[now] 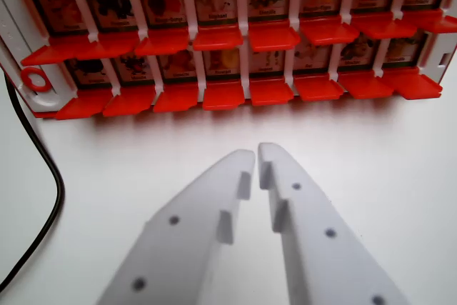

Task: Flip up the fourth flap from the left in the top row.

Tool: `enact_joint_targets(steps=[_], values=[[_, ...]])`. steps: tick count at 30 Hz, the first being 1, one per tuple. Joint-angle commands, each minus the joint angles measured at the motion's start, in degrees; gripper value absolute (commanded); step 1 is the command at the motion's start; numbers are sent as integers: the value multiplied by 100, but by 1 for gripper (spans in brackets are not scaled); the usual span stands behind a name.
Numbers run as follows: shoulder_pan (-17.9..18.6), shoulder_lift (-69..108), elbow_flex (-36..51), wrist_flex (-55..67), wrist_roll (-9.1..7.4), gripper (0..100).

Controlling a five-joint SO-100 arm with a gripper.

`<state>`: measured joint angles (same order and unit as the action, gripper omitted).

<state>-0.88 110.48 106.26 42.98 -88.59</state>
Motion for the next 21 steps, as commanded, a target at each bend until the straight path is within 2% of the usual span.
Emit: enact_joint_targets(steps=[1, 13, 21], values=[[-105, -536, -1020, -211, -9, 0], [-290, -2364, -2470, -299, 62, 0], [-281, -3129, -3261, -299, 18, 0]])
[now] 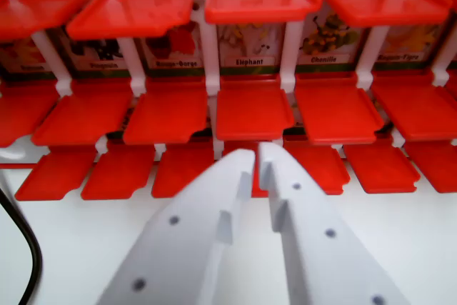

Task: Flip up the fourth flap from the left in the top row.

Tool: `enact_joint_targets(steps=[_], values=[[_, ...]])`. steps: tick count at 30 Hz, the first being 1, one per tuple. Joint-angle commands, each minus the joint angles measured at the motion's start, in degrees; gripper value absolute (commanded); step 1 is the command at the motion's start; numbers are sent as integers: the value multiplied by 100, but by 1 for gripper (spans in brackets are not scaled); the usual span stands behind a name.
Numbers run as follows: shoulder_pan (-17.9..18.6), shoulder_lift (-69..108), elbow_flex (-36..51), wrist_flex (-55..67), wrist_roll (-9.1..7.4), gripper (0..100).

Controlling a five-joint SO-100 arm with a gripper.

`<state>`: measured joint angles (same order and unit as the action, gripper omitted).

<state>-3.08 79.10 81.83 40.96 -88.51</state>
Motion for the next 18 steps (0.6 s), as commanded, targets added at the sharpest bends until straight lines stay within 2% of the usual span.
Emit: enact_joint_targets(steps=[1, 18], values=[[-53, -79, -905, -97, 9, 0], [18, -1134, -1925, -97, -26, 0]])
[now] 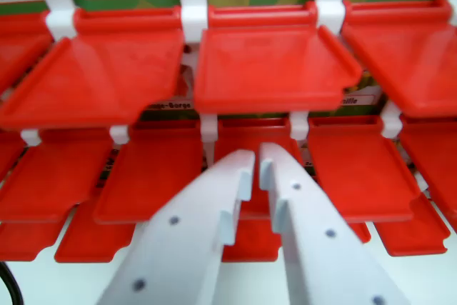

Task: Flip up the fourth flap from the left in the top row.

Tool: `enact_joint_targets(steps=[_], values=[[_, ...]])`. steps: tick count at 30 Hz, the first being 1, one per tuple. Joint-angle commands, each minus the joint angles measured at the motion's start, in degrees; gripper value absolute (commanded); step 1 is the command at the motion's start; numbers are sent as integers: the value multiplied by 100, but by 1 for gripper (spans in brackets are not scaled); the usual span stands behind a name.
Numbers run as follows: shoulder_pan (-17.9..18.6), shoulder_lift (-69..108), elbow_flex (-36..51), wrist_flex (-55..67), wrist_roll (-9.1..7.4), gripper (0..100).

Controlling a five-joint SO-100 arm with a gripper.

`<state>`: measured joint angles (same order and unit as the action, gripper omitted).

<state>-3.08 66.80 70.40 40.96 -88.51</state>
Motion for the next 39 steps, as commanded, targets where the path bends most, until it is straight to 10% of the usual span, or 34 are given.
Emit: enact_joint_targets(steps=[1, 39], values=[[18, 35, -870, -97, -44, 0], [9, 360, -1916, 448, 132, 0]])
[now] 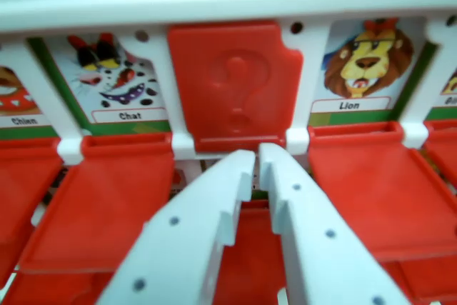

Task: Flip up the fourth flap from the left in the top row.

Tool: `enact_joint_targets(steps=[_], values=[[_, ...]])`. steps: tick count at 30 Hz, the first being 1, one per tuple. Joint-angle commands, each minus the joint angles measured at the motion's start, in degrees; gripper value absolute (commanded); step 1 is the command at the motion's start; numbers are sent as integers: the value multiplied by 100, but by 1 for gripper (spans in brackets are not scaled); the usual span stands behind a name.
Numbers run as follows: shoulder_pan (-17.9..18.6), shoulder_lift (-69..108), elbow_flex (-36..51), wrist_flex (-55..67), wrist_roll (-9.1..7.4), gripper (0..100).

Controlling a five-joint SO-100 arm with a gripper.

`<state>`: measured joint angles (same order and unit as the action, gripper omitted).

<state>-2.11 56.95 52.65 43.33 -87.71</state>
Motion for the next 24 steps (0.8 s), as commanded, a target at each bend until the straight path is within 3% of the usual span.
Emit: enact_joint_targets(steps=[1, 4, 8, 18, 22, 24], values=[[-105, 1547, -53, 325, 62, 0], [-141, 2268, 378, 536, 79, 0], [-141, 3560, 1362, 782, -26, 0], [114, 7594, 4983, 1107, -272, 0], [176, 9097, 6117, 1222, -413, 0], [193, 9694, 6478, 1318, -404, 0]])
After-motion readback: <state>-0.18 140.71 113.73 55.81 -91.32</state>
